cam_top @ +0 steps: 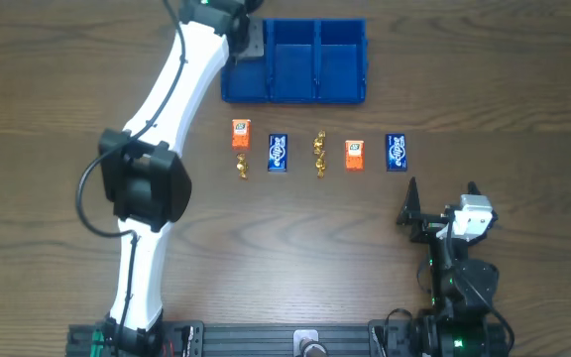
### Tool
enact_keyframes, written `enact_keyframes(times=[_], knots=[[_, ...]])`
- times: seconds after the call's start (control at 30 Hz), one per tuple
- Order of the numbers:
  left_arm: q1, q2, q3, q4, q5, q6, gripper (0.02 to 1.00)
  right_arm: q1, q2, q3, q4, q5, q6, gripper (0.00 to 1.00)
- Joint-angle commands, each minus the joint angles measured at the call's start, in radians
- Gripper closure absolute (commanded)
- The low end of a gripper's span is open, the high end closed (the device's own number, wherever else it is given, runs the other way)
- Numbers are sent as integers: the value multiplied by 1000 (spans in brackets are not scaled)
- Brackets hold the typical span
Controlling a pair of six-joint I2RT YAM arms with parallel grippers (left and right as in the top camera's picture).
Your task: Sort Candies Into Trays
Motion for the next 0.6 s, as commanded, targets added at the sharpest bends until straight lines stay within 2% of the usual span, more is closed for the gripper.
enact_keyframes(times=[0.03,0.1,0.13,0.17,0.23,0.27,0.5,0.6], knots=[[5,16,30,1,11,-15,689,-3,-8,-5,1,-5,-13,3],[5,21,30,3,11,-15,645,-3,-8,-5,1,-5,-13,1],[5,22,30,4,11,-15,573,-3,-8,-5,1,-5,-13,1],[5,23,30,4,12,-16,450,-3,-8,-5,1,-5,-13,1],[5,23,30,8,15,-19,73,-3,-8,-5,1,-5,-13,1],[5,23,30,12,18,-18,18,-3,-8,-5,1,-5,-13,1],[1,-18,27,-8,95,-18,18,-3,-8,-5,1,-5,-13,1],[-33,-107,-15,-88,79,3,18,-3,-8,-5,1,-5,-13,1]])
